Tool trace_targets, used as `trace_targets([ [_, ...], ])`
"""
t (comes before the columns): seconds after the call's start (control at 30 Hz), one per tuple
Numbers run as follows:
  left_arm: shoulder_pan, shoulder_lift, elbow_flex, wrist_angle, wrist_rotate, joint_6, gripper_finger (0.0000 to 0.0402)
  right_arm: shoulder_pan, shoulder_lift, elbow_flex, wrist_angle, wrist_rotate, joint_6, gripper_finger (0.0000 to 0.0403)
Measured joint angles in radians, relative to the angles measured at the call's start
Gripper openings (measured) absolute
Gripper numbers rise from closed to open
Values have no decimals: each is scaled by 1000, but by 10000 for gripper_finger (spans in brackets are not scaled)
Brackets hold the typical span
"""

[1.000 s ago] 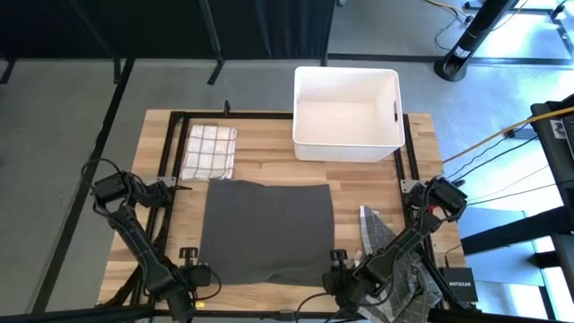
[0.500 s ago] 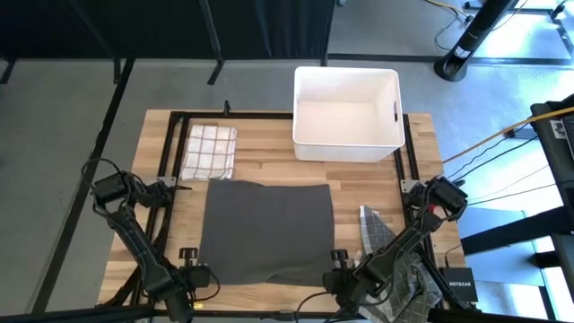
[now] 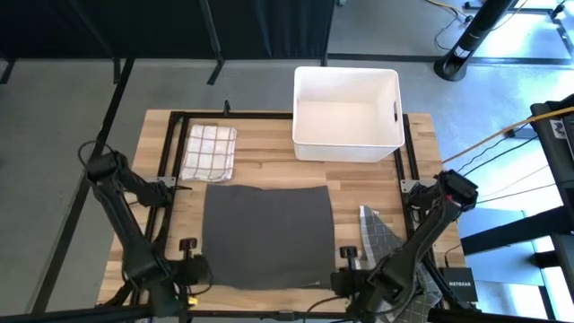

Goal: Fold towel
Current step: Fold the grey towel and put beside the white towel

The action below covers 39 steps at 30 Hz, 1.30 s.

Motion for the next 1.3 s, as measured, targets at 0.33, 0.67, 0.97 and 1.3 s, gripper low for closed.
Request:
trace_targets([
  [0.33, 1, -227, 11, -212, -519, -55, 5, -28, -100, 6, -162, 264, 34, 0],
  [0.67, 87, -490, 11, -413, -822, 20, 5, -210, -269, 6, -332, 456, 1, 0],
  [0.97, 208, -667, 12, -562, -926, 130, 5, -438, -424, 6, -417, 653, -103, 0],
  [1.3, 311, -774, 6, -607, -997, 254, 5, -606, -515, 6, -377, 741, -319, 0],
])
